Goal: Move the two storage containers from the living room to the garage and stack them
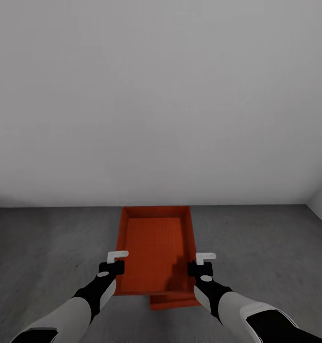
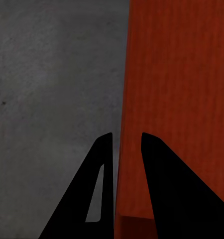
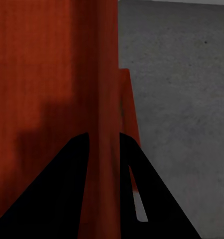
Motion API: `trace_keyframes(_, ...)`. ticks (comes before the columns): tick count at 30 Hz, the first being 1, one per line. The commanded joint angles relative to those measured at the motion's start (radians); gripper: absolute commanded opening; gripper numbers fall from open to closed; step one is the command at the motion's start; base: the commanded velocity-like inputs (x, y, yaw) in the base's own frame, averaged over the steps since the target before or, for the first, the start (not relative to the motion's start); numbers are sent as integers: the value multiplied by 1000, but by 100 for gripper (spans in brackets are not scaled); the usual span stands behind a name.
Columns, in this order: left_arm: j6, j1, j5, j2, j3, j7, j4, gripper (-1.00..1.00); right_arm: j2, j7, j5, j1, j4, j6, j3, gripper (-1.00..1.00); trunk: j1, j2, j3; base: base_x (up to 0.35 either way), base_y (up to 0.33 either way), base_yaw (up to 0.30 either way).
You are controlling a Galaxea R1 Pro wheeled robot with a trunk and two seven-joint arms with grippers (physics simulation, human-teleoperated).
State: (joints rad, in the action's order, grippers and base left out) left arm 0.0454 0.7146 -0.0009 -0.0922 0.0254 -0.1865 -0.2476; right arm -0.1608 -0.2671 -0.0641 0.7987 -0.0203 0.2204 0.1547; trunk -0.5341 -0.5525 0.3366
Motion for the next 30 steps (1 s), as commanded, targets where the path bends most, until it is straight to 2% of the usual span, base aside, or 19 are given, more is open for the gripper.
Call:
trace_keyframes(1, 4, 2, -13, 32, 28, -7, -4, -100, 12, 0, -19, 1, 3, 3, -52, -100, 0, -1, 3, 0, 0, 0)
trace_keyframes(30, 4, 2, -13, 32, 29, -7, -5, -100, 10, 0, -17, 1, 3, 3, -52, -100, 0, -1, 49, 0, 0, 0)
